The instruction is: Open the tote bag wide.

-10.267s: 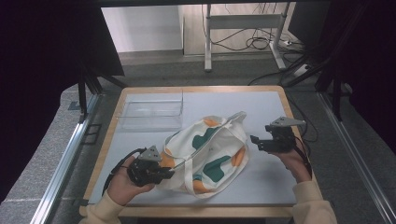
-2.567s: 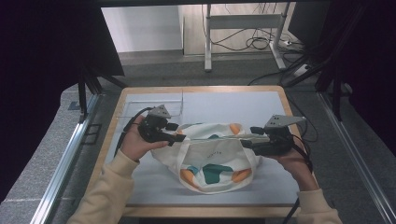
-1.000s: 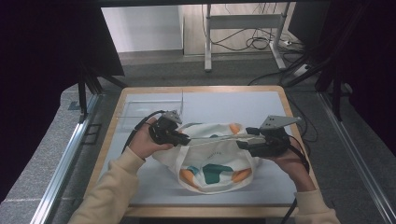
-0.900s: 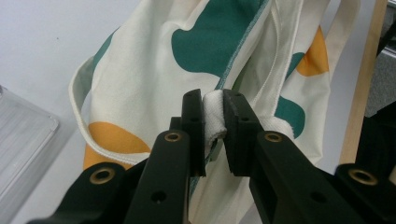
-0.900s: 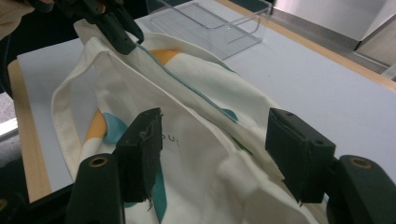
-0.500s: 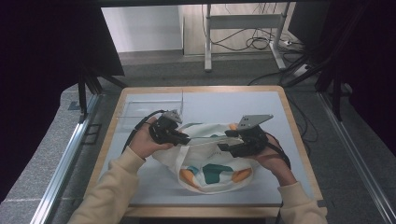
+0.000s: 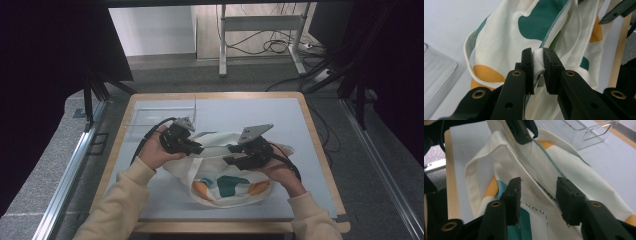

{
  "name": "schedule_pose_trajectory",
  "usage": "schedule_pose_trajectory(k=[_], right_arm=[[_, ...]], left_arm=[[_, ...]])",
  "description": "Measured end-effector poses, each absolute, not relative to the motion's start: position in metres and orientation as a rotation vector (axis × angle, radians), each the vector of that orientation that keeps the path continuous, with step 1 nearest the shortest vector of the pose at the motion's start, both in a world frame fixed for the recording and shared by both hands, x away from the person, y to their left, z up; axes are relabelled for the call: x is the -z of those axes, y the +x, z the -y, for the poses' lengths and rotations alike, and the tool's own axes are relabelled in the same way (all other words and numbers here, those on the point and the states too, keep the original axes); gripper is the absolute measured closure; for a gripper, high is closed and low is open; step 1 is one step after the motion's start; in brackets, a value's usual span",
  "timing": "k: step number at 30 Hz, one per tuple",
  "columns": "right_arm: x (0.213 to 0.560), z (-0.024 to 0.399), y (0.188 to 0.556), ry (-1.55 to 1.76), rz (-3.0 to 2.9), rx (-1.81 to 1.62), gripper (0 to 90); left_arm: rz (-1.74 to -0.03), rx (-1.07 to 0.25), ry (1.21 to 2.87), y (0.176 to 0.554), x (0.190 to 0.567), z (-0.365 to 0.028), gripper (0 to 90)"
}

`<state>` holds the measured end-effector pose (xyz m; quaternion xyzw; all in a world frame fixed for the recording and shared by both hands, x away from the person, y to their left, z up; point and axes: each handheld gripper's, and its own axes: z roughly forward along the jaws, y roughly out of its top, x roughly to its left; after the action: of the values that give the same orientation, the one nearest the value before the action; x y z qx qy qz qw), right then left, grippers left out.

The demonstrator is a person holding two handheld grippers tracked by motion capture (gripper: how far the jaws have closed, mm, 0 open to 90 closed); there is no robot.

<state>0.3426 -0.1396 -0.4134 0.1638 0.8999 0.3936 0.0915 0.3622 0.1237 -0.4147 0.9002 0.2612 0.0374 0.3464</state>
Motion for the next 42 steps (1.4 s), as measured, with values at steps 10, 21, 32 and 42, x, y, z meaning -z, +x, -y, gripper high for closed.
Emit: schedule_pose_trajectory(k=[10, 21, 32, 42], right_arm=[[0.42, 0.141, 0.344, 0.471, -2.702, -1.118, 73.5], [0.425, 0.144, 0.344, 0.459, -2.736, -1.126, 81.4], [0.43, 0.147, 0.342, 0.477, -2.766, -1.144, 83.3], [0.431, 0.148, 0.341, 0.485, -2.774, -1.147, 84.5]], left_arm=[[-0.682, -0.099, 2.336, 0.363, 0.415, -0.122, 79.9], [-0.686, -0.103, 2.335, 0.363, 0.415, -0.122, 79.9], [-0.697, -0.103, 2.332, 0.365, 0.416, -0.122, 79.9], [-0.706, -0.109, 2.329, 0.365, 0.415, -0.122, 80.0]])
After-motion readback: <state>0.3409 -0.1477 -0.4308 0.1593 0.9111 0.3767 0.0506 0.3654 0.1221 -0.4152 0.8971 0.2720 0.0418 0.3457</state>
